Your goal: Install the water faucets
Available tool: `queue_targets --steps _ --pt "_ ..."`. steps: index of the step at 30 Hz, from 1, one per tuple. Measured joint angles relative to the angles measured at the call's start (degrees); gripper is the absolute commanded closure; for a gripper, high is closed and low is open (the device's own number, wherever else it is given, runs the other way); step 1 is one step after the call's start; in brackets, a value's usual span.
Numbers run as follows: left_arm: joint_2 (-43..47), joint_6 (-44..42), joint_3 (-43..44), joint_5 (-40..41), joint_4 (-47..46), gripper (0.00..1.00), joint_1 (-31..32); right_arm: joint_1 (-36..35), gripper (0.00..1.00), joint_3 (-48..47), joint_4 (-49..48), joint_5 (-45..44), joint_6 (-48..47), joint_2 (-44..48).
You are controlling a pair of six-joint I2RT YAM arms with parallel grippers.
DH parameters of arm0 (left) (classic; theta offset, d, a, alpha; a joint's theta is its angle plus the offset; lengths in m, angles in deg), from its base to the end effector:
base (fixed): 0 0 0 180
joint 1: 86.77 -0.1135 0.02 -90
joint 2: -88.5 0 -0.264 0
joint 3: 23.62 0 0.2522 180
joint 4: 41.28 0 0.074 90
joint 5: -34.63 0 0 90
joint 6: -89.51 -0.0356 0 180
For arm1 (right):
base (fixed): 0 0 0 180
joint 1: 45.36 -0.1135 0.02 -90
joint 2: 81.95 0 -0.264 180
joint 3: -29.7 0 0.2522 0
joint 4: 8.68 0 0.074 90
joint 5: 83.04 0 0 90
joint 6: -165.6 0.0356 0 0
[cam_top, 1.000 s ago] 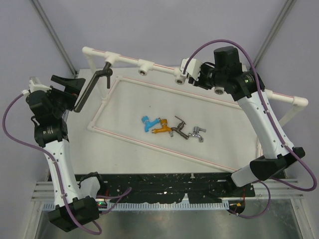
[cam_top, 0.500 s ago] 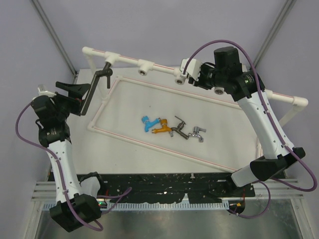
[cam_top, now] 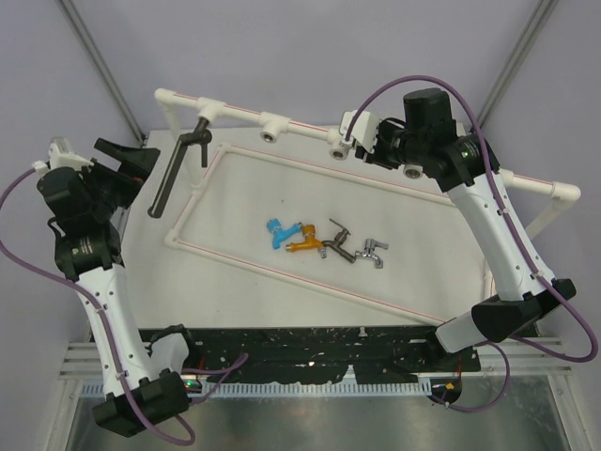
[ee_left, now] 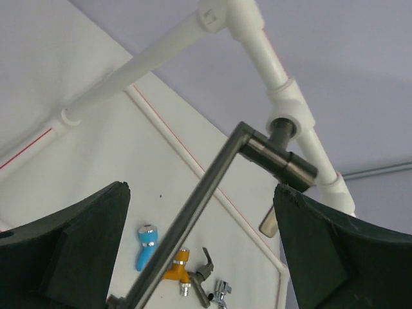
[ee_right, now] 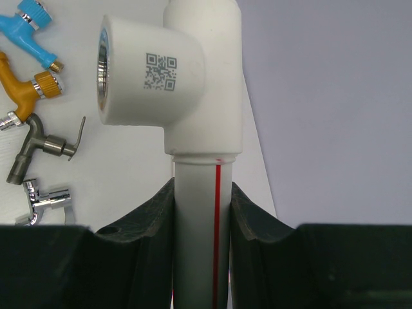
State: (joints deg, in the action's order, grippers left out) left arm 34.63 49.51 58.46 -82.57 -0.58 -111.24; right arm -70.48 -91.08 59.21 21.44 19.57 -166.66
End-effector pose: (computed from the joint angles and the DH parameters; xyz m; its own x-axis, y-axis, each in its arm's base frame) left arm 0.1794 0.0638 0.4231 -0.1555 -0.8193 -0.5518 -0.1265 0.5706 -0.8115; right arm 0.2603 0.1319 0.4677 0.2337 -0.7773 -0.5841 -0.7331 0.2538 -0.6310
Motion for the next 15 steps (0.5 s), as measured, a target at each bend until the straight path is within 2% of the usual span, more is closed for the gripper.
queue_targets --steps 3,6,15 --pt "-0.07 -4.87 4.85 2.47 0.92 0.05 2.6 0.0 0.95 0.0 0.0 0.0 0.0 0.02" --pt "0.02 -13.53 7.65 7.19 1.11 0.06 9.9 0.0 0.95 0.04 0.0 0.02 0.02 0.11" --pt "0.37 -43.8 5.2 20.5 -4.02 0.08 27.78 -0.22 0.95 0.35 0.02 0.28 0.02 0.48"
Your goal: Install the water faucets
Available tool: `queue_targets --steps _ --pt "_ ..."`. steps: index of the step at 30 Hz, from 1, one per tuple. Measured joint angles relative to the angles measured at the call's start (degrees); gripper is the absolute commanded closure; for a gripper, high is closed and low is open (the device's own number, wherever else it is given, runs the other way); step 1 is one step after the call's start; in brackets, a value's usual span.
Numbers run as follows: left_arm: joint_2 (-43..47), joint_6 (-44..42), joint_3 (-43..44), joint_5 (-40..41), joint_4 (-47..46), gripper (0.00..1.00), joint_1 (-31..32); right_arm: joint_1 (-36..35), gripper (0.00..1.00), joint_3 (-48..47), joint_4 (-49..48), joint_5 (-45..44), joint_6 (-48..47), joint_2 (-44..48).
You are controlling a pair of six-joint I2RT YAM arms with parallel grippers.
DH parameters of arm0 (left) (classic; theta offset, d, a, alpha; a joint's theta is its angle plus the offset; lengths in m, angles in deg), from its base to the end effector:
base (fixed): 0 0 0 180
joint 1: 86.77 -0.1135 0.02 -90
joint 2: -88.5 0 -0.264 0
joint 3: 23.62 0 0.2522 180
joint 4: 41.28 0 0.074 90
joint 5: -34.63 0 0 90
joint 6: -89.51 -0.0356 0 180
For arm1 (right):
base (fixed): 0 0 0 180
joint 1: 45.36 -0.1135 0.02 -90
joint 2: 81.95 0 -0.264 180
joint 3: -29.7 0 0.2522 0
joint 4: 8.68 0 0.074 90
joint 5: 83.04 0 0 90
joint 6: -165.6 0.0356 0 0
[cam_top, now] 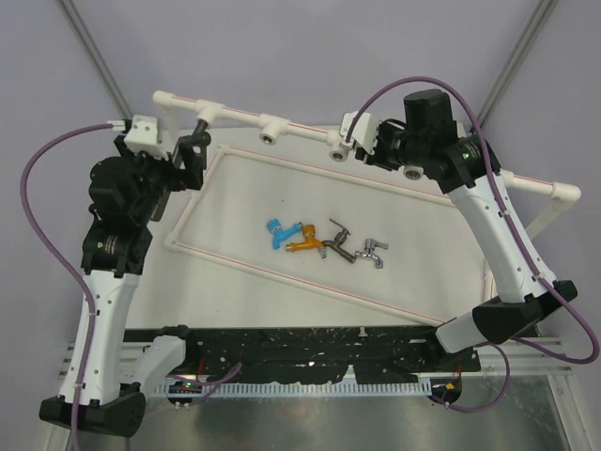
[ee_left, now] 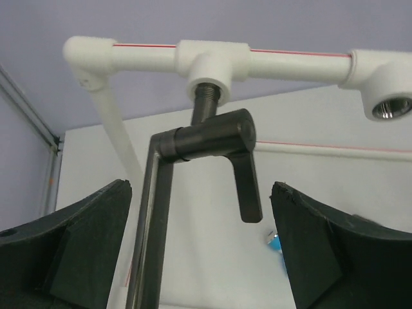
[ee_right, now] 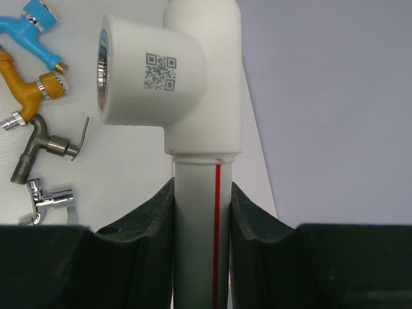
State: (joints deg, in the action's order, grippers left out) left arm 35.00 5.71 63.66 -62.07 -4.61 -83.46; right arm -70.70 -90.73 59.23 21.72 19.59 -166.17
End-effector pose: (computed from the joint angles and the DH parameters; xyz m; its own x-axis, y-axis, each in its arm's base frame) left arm 0.1813 -0.0146 0.4604 -0.0688 -0.1035 -0.9923 0.1672 0.9793 -0.1137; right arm 0.2574 0.1320 0.4682 0.2401 -0.7734 -0.5866 -0.7347 0.2503 -0.6306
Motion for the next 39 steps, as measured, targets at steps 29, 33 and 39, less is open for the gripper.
queue_targets --steps 29,33,39 --pt "-11.02 -62.64 -5.25 28.15 -13.75 1.0 25.18 -0.26 0.95 0.37 -0.02 0.13 0.22 0.33" --pt "-11.04 -72.7 -8.92 33.03 -18.38 1.0 27.8 -0.26 0.95 0.39 0.11 0.15 0.24 0.37" --pt "-12.2 -89.39 -18.18 39.56 -32.94 0.98 30.42 -0.26 0.95 0.48 0.17 0.17 0.24 0.39"
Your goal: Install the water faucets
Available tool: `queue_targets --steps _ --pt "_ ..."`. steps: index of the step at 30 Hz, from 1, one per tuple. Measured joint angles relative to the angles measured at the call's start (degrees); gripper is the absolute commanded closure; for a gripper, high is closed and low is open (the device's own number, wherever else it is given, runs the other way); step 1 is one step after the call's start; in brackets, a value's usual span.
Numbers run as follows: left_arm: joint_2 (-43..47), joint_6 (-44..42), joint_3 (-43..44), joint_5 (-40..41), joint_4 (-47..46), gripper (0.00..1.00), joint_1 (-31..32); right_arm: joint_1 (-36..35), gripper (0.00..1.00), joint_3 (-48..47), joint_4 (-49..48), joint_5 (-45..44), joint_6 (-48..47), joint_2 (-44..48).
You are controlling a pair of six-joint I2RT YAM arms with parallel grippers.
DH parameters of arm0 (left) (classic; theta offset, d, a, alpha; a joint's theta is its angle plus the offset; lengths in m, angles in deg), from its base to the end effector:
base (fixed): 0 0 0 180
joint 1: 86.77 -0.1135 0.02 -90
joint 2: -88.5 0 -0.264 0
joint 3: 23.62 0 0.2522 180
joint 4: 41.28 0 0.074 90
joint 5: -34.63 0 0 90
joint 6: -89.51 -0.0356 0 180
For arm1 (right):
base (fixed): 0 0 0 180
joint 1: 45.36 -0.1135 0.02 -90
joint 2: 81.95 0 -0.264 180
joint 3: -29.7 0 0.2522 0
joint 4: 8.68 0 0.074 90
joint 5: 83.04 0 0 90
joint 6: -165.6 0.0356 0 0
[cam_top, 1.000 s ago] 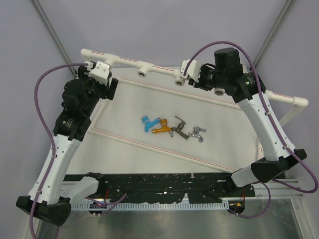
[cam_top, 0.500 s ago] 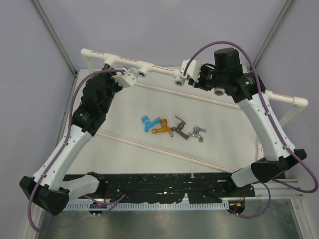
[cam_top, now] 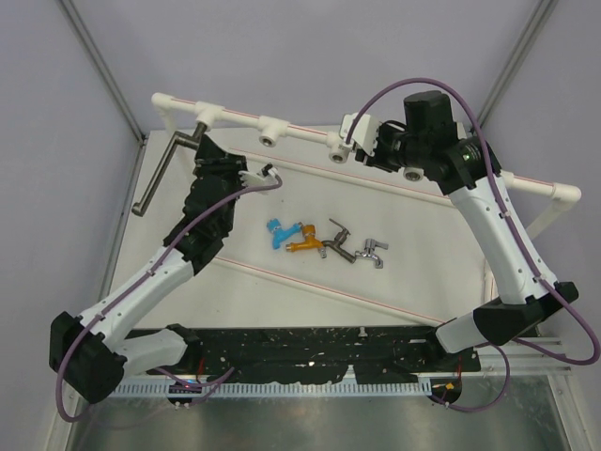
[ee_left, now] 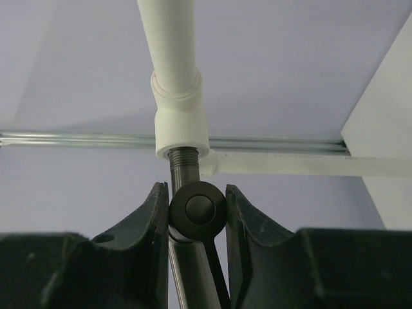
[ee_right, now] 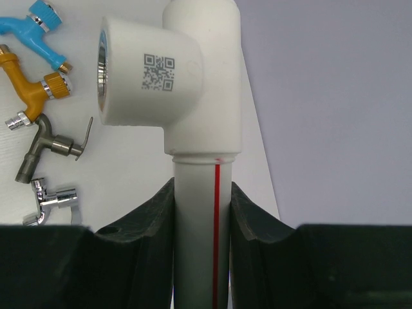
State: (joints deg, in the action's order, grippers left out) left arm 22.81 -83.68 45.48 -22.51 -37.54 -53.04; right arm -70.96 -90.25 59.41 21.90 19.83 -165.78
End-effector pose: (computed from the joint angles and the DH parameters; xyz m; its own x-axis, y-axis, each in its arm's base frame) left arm 0.2328 -0.1322 0.3685 0.0145 0.9932 -0.1155 0.0066 0.1154 0.9933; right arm 0.2551 0.1324 0.4672 0.2396 -0.7710 -0.5901 -0.7406 0.2478 -0.6246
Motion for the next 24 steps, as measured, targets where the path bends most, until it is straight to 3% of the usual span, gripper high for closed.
queue_targets --steps 3,6,9,14,21,24 --pt "-0.48 -5.92 -3.74 0.98 -6.73 0.79 0.35 0.0 0.95 0.28 -0.02 0.0 0.0 0.33" --pt "-1.18 -9.44 -6.14 1.84 -12.63 0.47 0.55 0.0 0.95 0.72 -0.42 -0.02 -0.04 0.57" --pt "-1.64 -10.08 -7.1 2.69 -14.95 0.27 0.83 0.0 0.95 0.81 -0.7 0.0 -0.04 0.66" --pt "-2.08 -9.9 -7.56 4.37 -14.27 0.11 2.32 -0.02 0.95 0.98 -1.05 -0.02 0.02 0.68" --pt "1.73 -5.29 -7.32 3.04 -5.38 0.08 9.49 -0.04 0.95 0.98 -1.16 0.0 0.02 0.68" --pt "4.76 1.9 -4.83 2.47 0.24 0.07 12.17 -0.04 0.95 0.98 -1.16 0.02 0.02 0.68"
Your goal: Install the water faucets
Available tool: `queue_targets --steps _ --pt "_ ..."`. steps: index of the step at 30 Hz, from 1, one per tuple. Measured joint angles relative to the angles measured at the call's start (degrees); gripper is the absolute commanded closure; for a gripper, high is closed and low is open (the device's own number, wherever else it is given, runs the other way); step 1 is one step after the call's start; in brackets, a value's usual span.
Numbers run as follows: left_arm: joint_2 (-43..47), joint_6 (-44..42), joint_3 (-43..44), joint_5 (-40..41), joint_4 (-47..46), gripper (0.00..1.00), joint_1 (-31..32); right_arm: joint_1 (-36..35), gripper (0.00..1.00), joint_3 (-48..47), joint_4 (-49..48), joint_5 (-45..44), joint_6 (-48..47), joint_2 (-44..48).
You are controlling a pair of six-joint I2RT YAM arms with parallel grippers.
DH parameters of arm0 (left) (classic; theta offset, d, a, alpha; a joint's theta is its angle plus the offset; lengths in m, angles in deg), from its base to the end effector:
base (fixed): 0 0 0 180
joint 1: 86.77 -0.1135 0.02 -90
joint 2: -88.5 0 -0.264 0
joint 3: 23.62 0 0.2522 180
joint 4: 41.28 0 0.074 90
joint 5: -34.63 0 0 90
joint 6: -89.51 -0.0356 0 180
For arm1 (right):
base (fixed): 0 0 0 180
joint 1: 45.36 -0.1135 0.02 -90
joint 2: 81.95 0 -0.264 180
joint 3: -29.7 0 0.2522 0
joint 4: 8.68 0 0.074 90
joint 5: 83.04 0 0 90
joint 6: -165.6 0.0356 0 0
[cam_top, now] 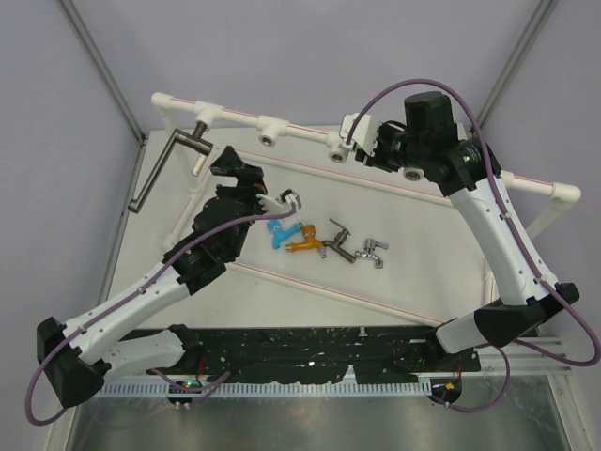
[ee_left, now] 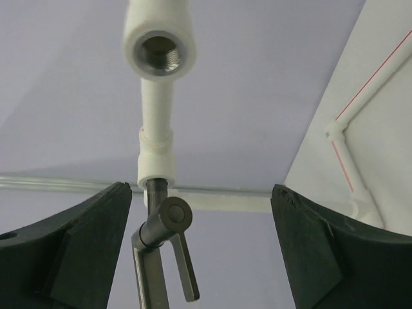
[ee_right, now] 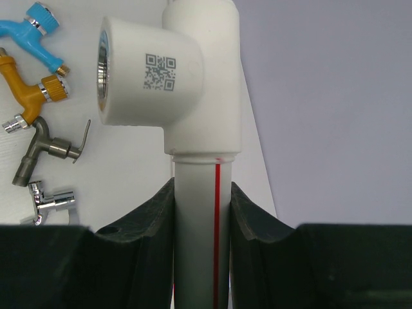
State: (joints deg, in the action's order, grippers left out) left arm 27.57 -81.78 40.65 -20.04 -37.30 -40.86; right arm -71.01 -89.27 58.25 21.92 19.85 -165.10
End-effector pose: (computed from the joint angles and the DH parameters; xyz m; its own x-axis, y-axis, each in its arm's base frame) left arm 0.1863 -0.1628 0.3578 0.1803 0.9729 -0.1450 0.0355 0.1409 0.9894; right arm 0.2537 0.1320 0.4672 0.2482 -0.7667 -0.5921 -0.7325 0.2514 -0.6326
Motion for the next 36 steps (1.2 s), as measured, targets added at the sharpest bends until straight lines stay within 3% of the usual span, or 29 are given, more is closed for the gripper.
queue_targets --steps 7,11,17,20,25,30,36 --pt "8.94 33.24 12.79 -5.07 16.17 0.07 -2.01 0.0 0.95 0.0 0.0 0.02 0.0 0.0" --pt "13.09 56.06 20.85 -15.45 24.79 0.07 -15.12 0.0 0.95 0.0 0.0 0.04 0.02 0.0" --pt "14.62 81.83 26.6 -33.7 30.58 0.07 -39.08 0.0 0.95 0.0 0.0 0.15 0.07 -0.02" --pt "11.04 95.51 28.94 -47.56 29.09 0.07 -52.89 0.0 0.95 0.0 0.0 0.2 0.07 0.0" --pt "0.0 117.81 27.91 -67.98 18.62 0.07 -64.22 0.0 0.95 0.0 0.0 0.31 0.09 0.0" --pt "-12.85 126.95 28.24 -77.61 15.58 0.08 -66.14 0.0 0.95 0.0 0.0 0.33 0.09 0.0" --pt "-16.87 127.49 32.17 -84.19 18.97 0.12 -66.29 0.0 0.95 0.04 0.0 0.33 0.09 0.0"
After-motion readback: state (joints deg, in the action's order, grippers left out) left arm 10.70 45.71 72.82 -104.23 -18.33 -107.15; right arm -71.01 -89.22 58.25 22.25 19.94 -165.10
